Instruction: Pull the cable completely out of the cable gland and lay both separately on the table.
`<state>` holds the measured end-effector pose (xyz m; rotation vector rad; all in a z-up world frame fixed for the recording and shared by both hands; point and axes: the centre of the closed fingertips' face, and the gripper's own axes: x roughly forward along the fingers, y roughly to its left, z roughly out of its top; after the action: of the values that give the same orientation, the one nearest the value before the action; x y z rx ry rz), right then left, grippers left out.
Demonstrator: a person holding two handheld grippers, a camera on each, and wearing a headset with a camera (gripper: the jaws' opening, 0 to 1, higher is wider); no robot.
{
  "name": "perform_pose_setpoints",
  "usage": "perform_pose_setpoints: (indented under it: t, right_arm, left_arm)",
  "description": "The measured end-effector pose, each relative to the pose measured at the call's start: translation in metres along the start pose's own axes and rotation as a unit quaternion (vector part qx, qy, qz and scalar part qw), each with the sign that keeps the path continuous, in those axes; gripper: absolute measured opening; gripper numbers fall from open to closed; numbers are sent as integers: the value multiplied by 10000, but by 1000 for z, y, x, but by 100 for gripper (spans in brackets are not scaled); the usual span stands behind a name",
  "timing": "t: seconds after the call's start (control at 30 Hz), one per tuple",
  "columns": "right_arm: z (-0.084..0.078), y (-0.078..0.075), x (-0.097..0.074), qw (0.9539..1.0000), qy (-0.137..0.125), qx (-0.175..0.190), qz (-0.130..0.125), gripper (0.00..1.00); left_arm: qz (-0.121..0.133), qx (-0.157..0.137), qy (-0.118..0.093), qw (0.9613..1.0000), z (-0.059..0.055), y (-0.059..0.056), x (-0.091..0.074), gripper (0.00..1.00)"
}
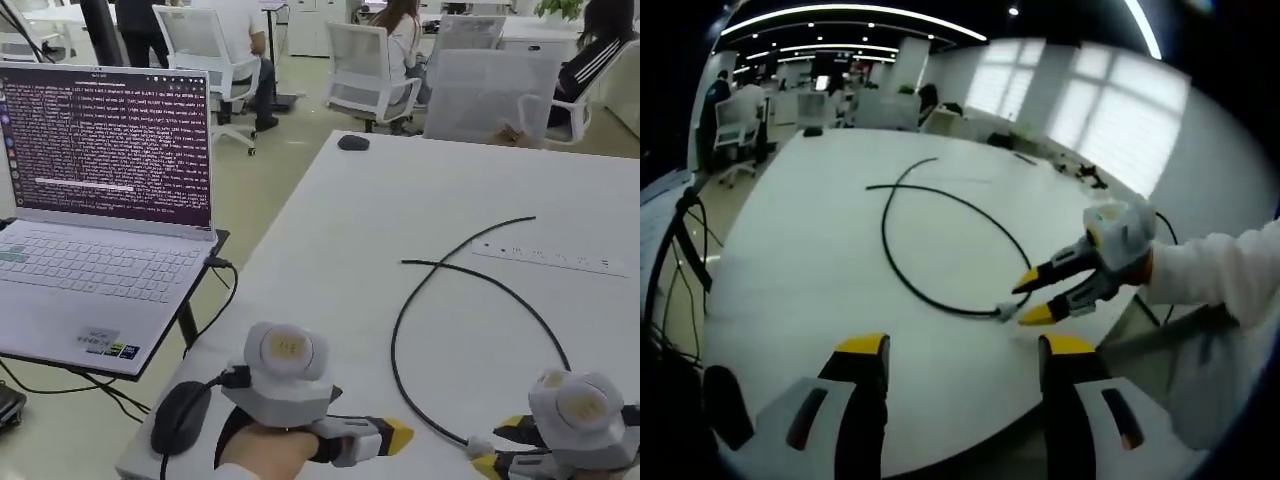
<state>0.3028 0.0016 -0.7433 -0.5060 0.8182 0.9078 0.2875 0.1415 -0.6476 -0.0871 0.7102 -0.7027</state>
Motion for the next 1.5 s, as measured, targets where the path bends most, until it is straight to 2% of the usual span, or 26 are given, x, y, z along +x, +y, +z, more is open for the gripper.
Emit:
perform_pose_setpoints:
  t: [0.1,0.17,0.33,0.43,0.47,0.5,0.6,0.63,0.73,0.77,0.87,0.93,0.97,1.1,1.17,1.3,1.33,1.4,1.47,1.5]
  right_arm:
    - [-11,4,6,9976,362,-518,278,22]
    - [-15,0,11,9953,480,-802,262,22]
    - [-8,2,16,9965,316,-694,333,23]
    - [-9,-1,20,9968,310,-675,302,19]
    - [-10,1,21,9975,275,-520,395,16]
    - [-10,4,20,9983,260,-187,484,14]
    - [-10,2,19,9977,152,-426,501,13]
    - [-10,2,19,9979,142,-384,499,13]
    - [-8,1,19,9987,10,85,503,13]
    - [-9,0,19,9986,22,217,473,13]
    - [-14,5,16,9977,330,134,585,12]
    - [-12,7,12,9975,344,28,617,12]
    - [-8,8,9,9976,260,28,647,12]
    - [9,4,-8,9988,-33,-71,486,12]
    - [25,4,-21,9983,-317,-259,406,12]
    - [44,6,-49,9961,-590,-614,234,12]
    - [49,6,-57,9943,-689,-791,160,12]
    - [53,10,-71,9938,-763,-796,111,12]
    - [61,12,-82,9917,-889,-922,46,12]
    - [66,14,-90,9898,-960,-1056,-15,12]
  left_arm:
    - [8,-17,-18,10000,1,0,0,61]
    - [29,-33,-27,10000,1,1,0,61]
    - [70,-92,-56,9999,2,4,-1,61]
    - [80,-129,-51,9999,2,5,0,61]
    - [79,-141,-34,9999,1,5,0,61]
    - [78,-146,-19,9999,0,5,1,61]
    - [65,-150,-8,9999,0,5,1,60]
    - [63,-152,-8,9999,0,4,1,60]
    - [53,-124,-16,9999,0,4,1,59]
    - [45,-76,-33,10000,0,3,2,59]
    - [16,34,-34,10000,0,0,2,56]
    - [2,99,5,10000,-2,-1,3,54]
    - [-10,146,34,9999,-3,-2,4,53]
    - [-97,351,34,9993,-3,-8,4,49]
    - [-190,454,-13,9988,-1,-13,4,47]
    - [-505,579,-138,9969,8,-28,4,43]
    - [-674,791,-151,9945,11,-35,4,42]
    - [-846,1162,-98,9896,16,-44,3,40]
    - [-995,1268,-226,9867,27,-52,0,40]
    - [-1179,1260,-341,9844,36,-59,-2,40]
